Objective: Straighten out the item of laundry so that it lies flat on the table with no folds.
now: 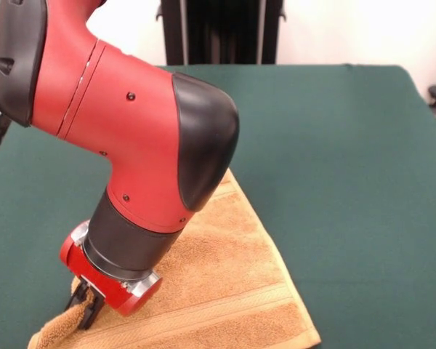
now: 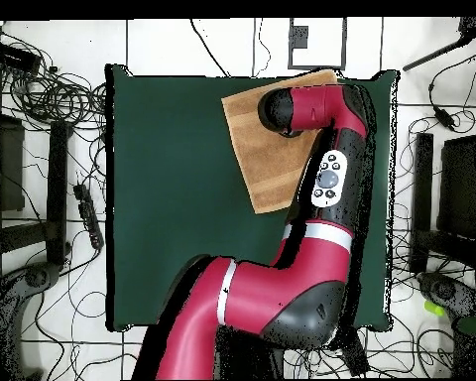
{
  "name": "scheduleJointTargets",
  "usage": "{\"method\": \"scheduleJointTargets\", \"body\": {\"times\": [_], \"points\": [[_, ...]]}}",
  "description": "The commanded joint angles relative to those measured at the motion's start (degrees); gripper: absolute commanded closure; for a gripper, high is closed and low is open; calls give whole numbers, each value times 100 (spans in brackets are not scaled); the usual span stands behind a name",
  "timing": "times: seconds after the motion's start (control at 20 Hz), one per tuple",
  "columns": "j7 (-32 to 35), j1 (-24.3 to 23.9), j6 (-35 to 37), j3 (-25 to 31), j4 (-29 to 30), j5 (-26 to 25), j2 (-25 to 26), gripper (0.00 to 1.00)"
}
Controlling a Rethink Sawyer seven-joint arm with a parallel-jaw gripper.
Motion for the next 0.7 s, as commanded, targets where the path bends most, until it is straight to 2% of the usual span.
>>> {"method": "scheduleJointTargets", "body": {"times": [0.05,0.35,0.55,0.7], "points": [[1303,231,-586,632,654,130,1092,100],[1152,395,-606,247,403,-221,1218,100],[1027,375,-518,236,308,-98,1246,100],[749,277,-345,461,360,158,1173,100]]}}
